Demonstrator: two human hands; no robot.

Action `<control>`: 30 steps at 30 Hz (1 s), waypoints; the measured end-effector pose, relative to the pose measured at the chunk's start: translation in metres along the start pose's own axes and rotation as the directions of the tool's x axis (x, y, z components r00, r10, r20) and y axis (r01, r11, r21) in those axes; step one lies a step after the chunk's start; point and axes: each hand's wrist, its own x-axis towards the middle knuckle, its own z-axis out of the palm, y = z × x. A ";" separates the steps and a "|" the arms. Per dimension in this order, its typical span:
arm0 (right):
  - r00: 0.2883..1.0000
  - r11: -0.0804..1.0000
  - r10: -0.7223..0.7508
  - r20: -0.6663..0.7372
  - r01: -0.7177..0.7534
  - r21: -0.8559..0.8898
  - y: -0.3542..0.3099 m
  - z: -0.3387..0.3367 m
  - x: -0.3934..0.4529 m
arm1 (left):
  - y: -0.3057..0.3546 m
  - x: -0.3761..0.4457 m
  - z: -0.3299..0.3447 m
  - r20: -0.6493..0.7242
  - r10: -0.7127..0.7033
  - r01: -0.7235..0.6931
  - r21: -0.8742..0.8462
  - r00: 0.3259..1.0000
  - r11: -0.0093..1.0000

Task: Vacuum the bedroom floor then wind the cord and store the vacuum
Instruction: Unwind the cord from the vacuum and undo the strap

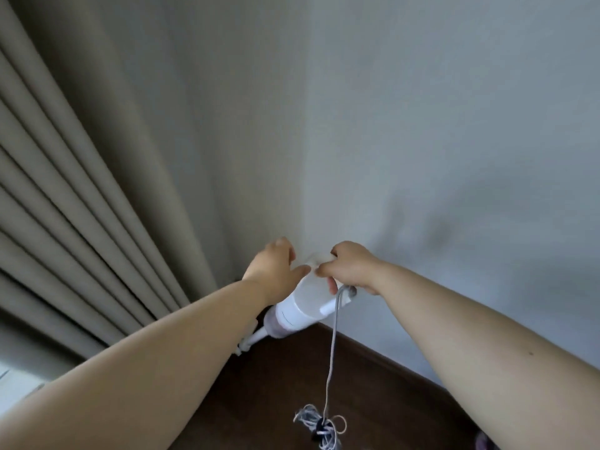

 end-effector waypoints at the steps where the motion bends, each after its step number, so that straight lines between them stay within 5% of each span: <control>1: 1.000 0.999 0.015 -0.022 -0.014 0.050 0.004 -0.002 -0.007 | 0.003 -0.008 0.005 0.015 -0.012 0.012 -0.001 1.000 1.000; 6: 0.991 0.962 0.060 -0.121 -0.025 0.273 0.000 -0.018 -0.037 | 0.023 -0.039 0.017 0.187 0.053 -0.034 -0.103 0.981 0.994; 15: 0.991 0.735 0.115 -0.073 -0.036 0.677 -0.026 -0.002 -0.065 | 0.041 -0.069 0.013 0.182 0.107 -0.040 -0.337 0.977 0.941; 19: 0.969 0.768 0.171 -0.178 -0.017 0.640 -0.024 0.018 -0.068 | 0.015 -0.073 0.000 0.119 0.066 -0.009 -0.431 0.991 0.902; 23: 0.941 0.808 0.331 -0.063 -0.248 0.535 0.007 0.054 -0.068 | -0.013 -0.069 -0.015 0.068 -0.012 0.043 -0.481 0.998 0.876; 26: 0.955 0.854 0.268 0.125 -0.296 0.428 0.016 0.085 -0.065 | -0.025 -0.065 -0.023 0.067 -0.031 0.061 -0.508 0.997 0.859; 30: 0.976 0.836 0.132 0.173 -0.203 0.510 0.000 0.109 -0.044 | -0.032 -0.056 -0.023 0.085 -0.032 0.070 -0.493 0.996 0.867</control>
